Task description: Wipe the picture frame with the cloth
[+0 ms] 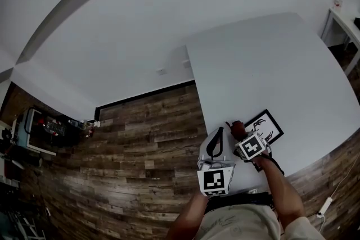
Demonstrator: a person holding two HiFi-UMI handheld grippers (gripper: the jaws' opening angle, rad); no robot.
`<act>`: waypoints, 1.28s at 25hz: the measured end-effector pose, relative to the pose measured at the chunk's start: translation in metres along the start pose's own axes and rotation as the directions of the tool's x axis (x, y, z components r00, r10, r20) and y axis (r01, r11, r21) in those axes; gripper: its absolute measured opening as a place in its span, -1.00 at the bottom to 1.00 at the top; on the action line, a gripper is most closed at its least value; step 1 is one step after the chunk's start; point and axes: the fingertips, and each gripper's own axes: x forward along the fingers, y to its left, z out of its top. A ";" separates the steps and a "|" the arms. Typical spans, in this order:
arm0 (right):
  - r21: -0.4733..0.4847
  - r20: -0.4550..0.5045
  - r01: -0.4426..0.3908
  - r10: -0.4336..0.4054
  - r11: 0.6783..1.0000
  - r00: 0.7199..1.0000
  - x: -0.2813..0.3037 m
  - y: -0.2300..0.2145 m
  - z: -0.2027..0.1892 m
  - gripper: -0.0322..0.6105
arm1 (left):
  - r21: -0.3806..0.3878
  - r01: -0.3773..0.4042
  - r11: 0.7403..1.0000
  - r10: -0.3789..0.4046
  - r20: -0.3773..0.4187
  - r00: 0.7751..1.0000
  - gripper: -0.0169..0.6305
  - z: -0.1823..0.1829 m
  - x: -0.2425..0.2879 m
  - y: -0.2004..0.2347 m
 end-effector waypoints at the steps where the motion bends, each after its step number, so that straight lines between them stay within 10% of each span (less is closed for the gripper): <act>1: 0.005 -0.015 0.003 -0.002 1.000 1.000 0.002 -0.004 -0.002 -0.58 | 0.002 0.002 1.000 -0.002 -0.002 1.000 -0.95 -0.001 0.001 0.000; 20: 0.121 -0.147 0.243 -0.225 0.962 0.963 -0.028 -0.173 -0.045 -0.56 | 0.016 0.067 0.998 -0.066 -0.054 0.996 -0.95 -0.013 0.010 -0.015; 32: -0.058 -0.066 -0.043 0.039 0.997 0.997 -0.041 -0.015 -0.011 -0.56 | -0.032 0.048 0.998 -0.049 -0.043 0.998 -0.95 -0.018 0.012 -0.011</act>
